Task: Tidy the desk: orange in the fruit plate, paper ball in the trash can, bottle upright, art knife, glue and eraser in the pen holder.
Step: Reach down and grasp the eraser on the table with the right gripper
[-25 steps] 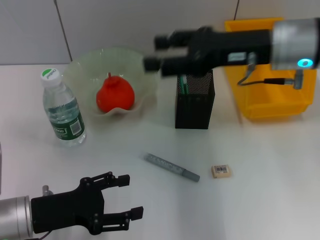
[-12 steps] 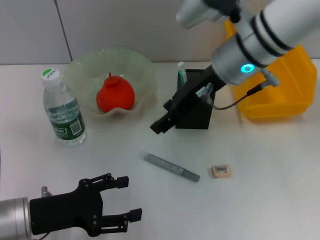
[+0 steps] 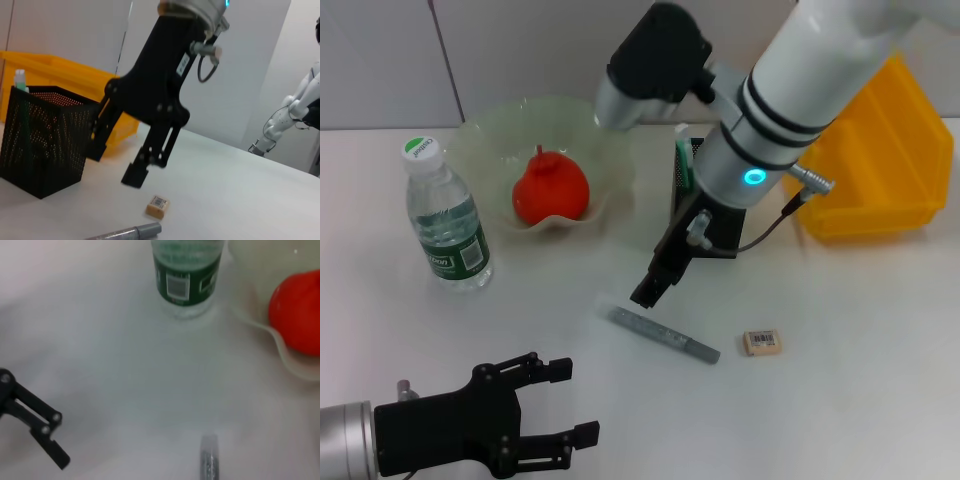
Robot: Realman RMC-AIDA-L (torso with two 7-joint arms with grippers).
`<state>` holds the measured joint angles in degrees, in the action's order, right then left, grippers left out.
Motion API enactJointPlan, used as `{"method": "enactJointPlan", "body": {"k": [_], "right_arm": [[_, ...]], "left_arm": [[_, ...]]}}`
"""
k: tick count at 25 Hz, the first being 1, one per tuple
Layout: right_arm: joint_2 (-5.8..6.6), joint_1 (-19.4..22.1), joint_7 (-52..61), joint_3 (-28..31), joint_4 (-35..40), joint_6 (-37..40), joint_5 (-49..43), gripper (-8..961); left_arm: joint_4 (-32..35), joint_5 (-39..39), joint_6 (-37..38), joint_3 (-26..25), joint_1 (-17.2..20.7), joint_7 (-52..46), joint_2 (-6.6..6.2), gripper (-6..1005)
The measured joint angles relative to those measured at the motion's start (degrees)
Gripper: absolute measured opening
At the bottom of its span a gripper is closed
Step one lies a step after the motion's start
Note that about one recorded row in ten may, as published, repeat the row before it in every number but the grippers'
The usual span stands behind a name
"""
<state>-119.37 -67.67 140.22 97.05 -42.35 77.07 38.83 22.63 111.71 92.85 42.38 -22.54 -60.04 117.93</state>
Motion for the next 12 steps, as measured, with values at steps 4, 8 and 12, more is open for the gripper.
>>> {"method": "enactJointPlan", "body": {"k": [4,8,12], "right_arm": [[-0.26,-0.5,0.6,-2.3,2.7,-2.1,0.7,725],[-0.46,-1.0,0.7,-5.1,5.1,-3.3,2.6,725],[-0.5,-0.9,0.7,-7.9,5.9,-3.8,4.3,725]], "left_arm": [[-0.2,0.0,-0.1,-0.1,0.1,0.0,0.09,860],[-0.3,0.0,-0.1,-0.1,0.3,0.0,0.22,860],[-0.3,0.0,-0.4,0.0,0.4,0.0,0.26,860]]}}
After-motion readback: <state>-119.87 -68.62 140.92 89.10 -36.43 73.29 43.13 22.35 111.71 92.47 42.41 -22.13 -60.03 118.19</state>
